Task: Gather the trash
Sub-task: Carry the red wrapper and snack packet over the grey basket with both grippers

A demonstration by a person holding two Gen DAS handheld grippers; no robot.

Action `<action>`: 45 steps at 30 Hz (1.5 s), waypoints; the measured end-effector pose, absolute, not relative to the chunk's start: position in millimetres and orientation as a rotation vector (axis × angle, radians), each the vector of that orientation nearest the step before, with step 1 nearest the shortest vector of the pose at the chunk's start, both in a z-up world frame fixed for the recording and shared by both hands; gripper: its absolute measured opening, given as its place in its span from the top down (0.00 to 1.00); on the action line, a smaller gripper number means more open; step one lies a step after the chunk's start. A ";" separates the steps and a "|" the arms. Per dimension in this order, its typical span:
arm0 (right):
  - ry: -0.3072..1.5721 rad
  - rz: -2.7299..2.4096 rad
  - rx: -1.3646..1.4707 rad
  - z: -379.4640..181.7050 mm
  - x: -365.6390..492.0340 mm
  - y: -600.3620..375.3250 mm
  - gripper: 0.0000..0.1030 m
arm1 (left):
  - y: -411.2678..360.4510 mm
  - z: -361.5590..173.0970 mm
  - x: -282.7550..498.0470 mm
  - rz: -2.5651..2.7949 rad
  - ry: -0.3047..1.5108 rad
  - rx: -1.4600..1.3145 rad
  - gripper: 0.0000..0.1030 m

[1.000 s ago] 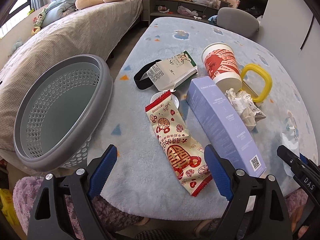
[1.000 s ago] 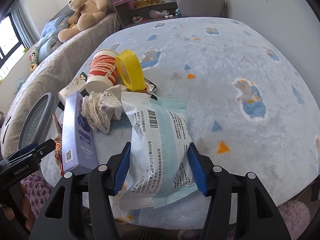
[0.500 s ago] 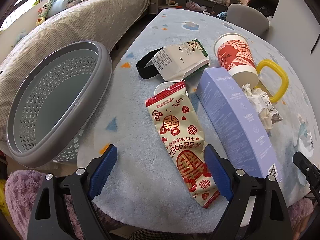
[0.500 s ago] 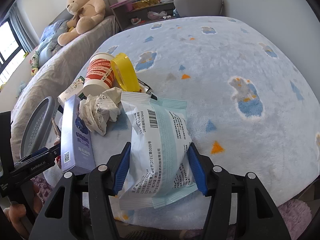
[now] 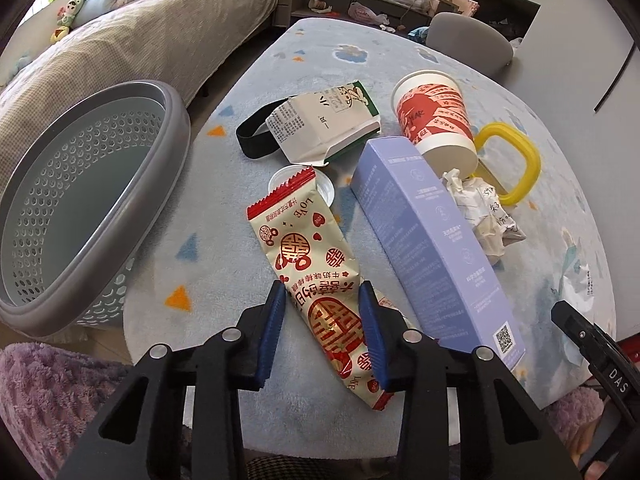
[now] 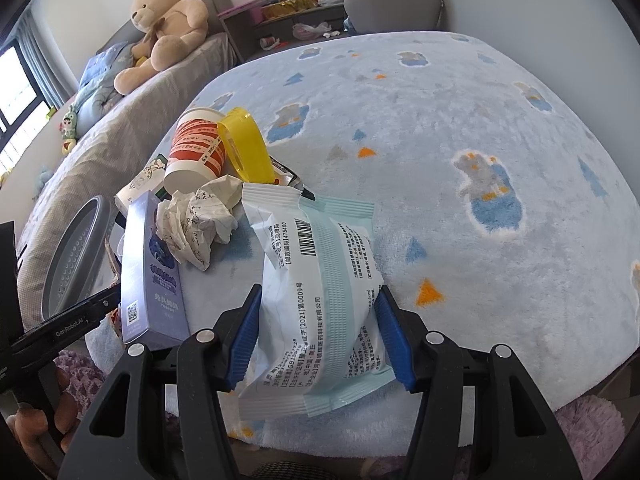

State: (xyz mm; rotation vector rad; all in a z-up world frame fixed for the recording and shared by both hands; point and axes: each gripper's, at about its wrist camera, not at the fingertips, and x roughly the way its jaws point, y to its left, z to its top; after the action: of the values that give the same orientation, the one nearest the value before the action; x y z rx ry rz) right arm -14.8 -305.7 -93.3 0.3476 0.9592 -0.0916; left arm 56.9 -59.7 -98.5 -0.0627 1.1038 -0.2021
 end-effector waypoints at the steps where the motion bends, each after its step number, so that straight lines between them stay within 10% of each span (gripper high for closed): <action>1: 0.959 -0.091 0.348 -93.2 -15.1 -305.9 0.47 | -59.8 -97.2 56.5 -0.209 1.101 -0.069 0.65; 45: 0.854 0.131 0.211 -8.6 31.2 -155.1 0.47 | 66.8 -24.9 47.4 -0.130 0.852 -0.048 0.65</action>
State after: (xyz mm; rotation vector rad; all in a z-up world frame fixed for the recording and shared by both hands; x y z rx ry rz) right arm 31.2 -155.1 -8.6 0.2114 0.8535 0.1311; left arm 47.4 66.8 -24.9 -0.0484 0.8524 -0.1302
